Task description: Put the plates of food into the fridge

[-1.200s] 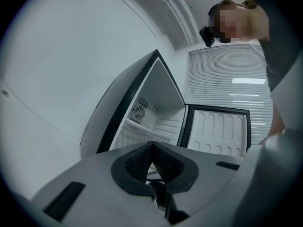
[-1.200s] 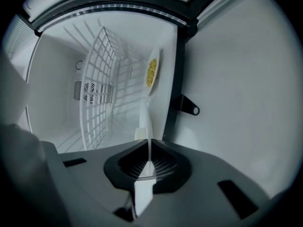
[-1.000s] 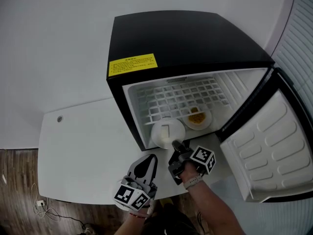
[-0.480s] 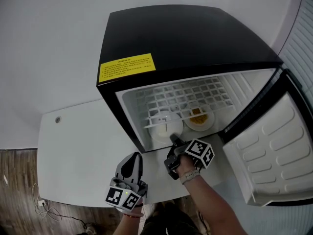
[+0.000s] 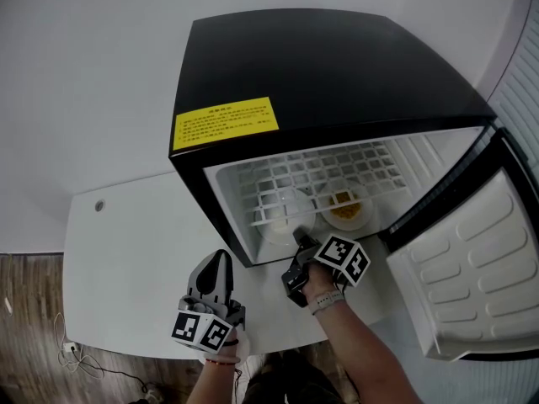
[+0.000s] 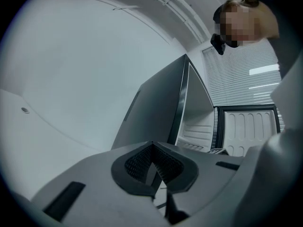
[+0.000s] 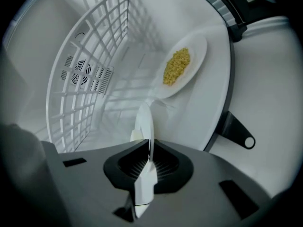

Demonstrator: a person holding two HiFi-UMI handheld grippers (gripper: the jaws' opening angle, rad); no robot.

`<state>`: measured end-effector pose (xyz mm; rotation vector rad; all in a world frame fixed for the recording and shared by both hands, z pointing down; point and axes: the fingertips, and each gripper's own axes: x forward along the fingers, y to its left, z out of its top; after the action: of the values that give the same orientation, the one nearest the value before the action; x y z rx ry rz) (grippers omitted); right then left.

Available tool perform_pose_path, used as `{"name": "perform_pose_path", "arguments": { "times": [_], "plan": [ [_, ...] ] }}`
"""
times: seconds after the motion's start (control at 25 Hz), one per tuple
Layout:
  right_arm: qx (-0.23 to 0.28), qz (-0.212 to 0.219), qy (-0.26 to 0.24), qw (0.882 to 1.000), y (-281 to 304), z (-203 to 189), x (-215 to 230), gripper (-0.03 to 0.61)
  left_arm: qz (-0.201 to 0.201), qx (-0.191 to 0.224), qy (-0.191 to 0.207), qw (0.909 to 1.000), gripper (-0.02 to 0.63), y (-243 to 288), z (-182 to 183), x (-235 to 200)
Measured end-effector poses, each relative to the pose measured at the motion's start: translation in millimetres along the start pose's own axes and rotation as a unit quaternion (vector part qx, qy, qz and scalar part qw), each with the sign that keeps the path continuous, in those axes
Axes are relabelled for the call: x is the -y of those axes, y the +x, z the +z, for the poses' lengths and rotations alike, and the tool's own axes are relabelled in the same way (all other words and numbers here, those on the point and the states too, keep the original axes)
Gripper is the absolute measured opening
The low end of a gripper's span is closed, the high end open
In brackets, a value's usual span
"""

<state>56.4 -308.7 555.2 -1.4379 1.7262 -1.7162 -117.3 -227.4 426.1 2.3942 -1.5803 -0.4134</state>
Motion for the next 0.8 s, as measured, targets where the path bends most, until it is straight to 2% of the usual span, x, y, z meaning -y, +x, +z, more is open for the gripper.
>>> {"name": "perform_pose_path", "arguments": {
  "times": [0.28, 0.44, 0.64, 0.8],
  "plan": [
    [-0.007, -0.018, -0.060, 0.998, 1.6, 0.4, -3.1, 0.015, 0.012, 0.003, -0.001, 0.9999, 0.006, 15.3, 7.6, -15.6],
    [-0.014, -0.030, -0.116, 0.993, 1.0, 1.8, -4.1, 0.027, 0.018, 0.001, -0.010, 0.9998, 0.006, 21.2, 3.9, -22.4],
    [-0.021, -0.048, -0.201, 0.978, -0.8, 3.2, -5.6, 0.049, 0.025, 0.002, -0.020, 0.9995, 0.006, 24.8, -0.7, -29.7],
    [-0.023, -0.073, -0.271, 0.960, -1.3, 6.0, -4.4, 0.076, 0.025, 0.005, -0.026, 0.9993, 0.006, 26.2, -1.5, -31.2]
  ]
}}
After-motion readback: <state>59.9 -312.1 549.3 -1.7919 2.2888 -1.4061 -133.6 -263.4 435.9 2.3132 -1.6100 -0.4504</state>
